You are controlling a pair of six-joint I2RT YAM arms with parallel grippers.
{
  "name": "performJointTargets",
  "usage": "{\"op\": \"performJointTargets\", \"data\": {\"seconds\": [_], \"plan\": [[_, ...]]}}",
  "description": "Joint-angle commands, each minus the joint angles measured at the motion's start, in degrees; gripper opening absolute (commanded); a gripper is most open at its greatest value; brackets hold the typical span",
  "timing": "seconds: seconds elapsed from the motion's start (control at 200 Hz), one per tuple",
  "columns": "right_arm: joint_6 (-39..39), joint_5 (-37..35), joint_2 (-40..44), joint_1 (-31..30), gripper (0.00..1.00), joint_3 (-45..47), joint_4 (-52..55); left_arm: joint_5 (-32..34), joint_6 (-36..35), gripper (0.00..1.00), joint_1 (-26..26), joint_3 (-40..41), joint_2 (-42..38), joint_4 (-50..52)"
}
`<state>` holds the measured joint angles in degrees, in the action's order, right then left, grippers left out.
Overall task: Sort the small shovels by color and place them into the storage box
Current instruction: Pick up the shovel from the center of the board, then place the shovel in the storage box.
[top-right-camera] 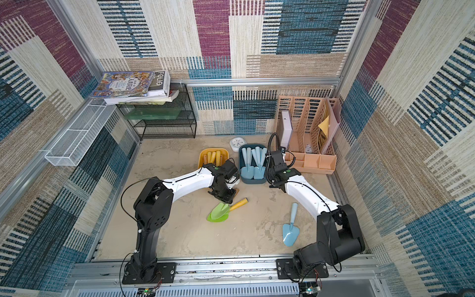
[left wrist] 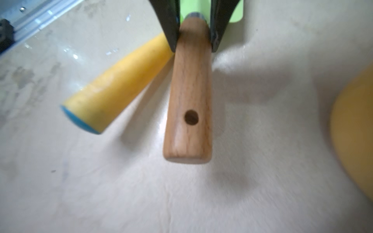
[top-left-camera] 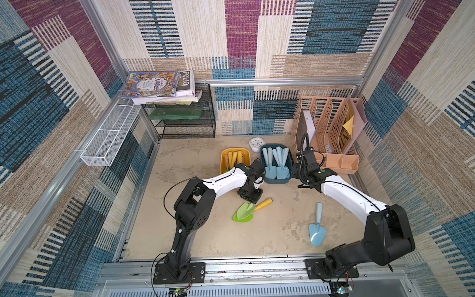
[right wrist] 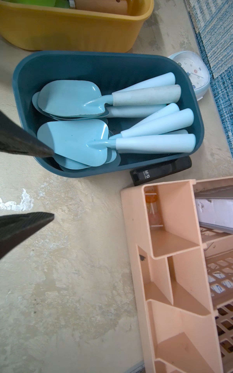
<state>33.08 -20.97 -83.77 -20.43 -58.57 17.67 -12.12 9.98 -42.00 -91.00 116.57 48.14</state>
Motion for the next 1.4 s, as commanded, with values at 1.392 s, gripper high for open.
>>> {"op": "performJointTargets", "data": {"seconds": [1.392], "plan": [[2.04,0.12,-1.36,1.98,0.48,-0.31,2.06,17.61,8.24,0.25,17.74,-22.06,11.44,-2.36]]}}
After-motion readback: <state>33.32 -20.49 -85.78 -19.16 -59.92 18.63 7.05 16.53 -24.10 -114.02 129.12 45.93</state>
